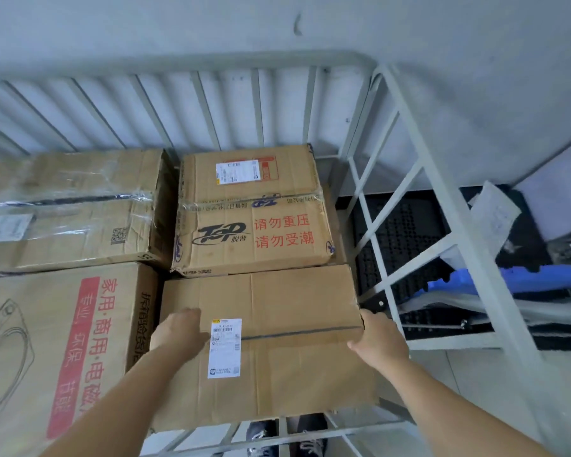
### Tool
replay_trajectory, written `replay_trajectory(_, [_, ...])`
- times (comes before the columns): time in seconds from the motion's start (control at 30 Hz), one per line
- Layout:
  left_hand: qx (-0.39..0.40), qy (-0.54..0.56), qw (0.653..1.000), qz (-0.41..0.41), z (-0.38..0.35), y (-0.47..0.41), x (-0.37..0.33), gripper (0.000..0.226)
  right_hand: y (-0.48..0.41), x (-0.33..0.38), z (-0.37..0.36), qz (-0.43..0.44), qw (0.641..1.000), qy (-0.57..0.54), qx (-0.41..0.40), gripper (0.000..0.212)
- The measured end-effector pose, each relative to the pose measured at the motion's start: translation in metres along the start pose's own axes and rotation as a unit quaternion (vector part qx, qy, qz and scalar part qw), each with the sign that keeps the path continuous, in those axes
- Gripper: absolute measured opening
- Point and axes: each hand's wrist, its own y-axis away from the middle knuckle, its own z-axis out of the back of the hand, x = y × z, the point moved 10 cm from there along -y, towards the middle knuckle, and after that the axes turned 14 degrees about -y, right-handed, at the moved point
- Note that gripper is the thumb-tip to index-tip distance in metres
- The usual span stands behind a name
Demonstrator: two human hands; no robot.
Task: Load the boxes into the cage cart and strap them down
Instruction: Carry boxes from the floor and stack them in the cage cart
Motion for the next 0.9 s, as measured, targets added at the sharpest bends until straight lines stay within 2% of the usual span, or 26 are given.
replay_trajectory(0.17, [-0.076,-0.069,0.992,-0.08,0.079,0.028,-0.037,0.044,0.043,0.027,0.061,0.053,0.997,0.02,-0.057,0.058])
replay_trajectory(0.33, [-0.158,-0.138,0.962,-0.174,0.146,0.069,-0.073,0.043,0.098,0.043,0.116,0.079,0.989,0.02,-0.123,0.033])
replay_trajectory(0.43, [-0.21,-0.176,0.936,-0.222,0.182,0.1,-0.093,0.04,0.14,0.045,0.141,0.085,0.982,0.035,-0.163,0.042])
replay_trajectory(0.53, [-0.253,-0.202,0.908,-0.267,0.214,0.138,-0.112,0.036,0.187,0.037,0.159,0.067,0.977,0.039,-0.197,0.047])
replay_trajectory(0.7, [-0.332,-0.229,0.848,-0.343,0.255,0.216,-0.148,0.028,0.27,0.013,0.184,0.015,0.963,0.034,-0.266,0.036])
replay_trajectory(0.8, [-0.38,-0.237,0.801,-0.398,0.271,0.273,-0.175,0.022,0.322,-0.01,0.194,-0.026,0.954,0.024,-0.297,0.046])
replay_trajectory(0.9, [-0.398,-0.226,0.77,-0.445,0.277,0.325,-0.205,0.022,0.375,-0.042,0.2,-0.076,0.94,0.007,-0.331,0.048])
